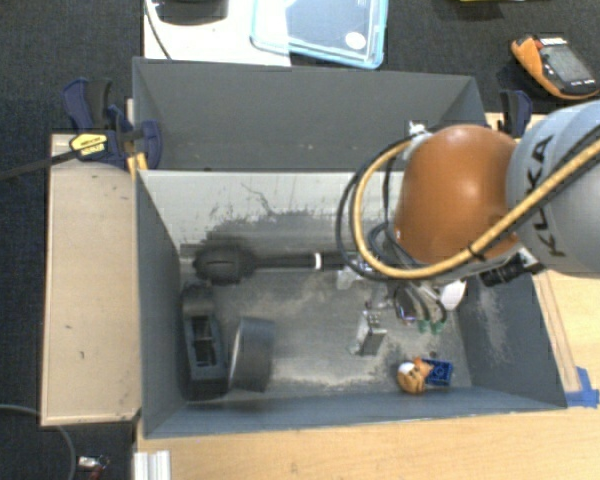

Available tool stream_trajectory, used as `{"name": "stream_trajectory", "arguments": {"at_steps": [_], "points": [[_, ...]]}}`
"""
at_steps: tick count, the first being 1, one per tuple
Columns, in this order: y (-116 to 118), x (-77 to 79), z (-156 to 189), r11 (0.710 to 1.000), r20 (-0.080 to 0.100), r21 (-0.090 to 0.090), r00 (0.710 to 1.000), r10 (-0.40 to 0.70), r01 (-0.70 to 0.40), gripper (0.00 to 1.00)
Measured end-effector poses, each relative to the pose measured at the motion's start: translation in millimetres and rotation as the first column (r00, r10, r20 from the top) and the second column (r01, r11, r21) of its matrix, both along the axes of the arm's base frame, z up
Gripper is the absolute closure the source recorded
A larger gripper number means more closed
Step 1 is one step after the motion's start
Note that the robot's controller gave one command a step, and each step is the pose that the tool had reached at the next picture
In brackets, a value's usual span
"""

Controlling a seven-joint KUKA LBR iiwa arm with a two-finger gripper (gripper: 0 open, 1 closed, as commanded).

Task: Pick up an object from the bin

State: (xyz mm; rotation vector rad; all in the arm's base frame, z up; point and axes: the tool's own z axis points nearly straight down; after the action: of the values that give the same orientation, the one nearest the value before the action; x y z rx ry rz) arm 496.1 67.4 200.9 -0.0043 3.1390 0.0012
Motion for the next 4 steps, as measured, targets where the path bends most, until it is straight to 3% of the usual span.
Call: {"name": "stream_trajectory", "arguments": {"at_steps": [1,2,3,4], "points": [[89,44.5,-76,1.0,0.007,0.003,1.0,-0.008,0.008,0.0],[162,87.9,-65,0.993,0.012,-0.001,0.993,0.121,-0.121,0.0],[161,46.1,-78,0.968,0.005,-0.008,0.968,0.252,-0.252,0.0],[167,73.9,-108,0.992,0.005,0.002,0.992,-0.126,0.126,0.0]]}}
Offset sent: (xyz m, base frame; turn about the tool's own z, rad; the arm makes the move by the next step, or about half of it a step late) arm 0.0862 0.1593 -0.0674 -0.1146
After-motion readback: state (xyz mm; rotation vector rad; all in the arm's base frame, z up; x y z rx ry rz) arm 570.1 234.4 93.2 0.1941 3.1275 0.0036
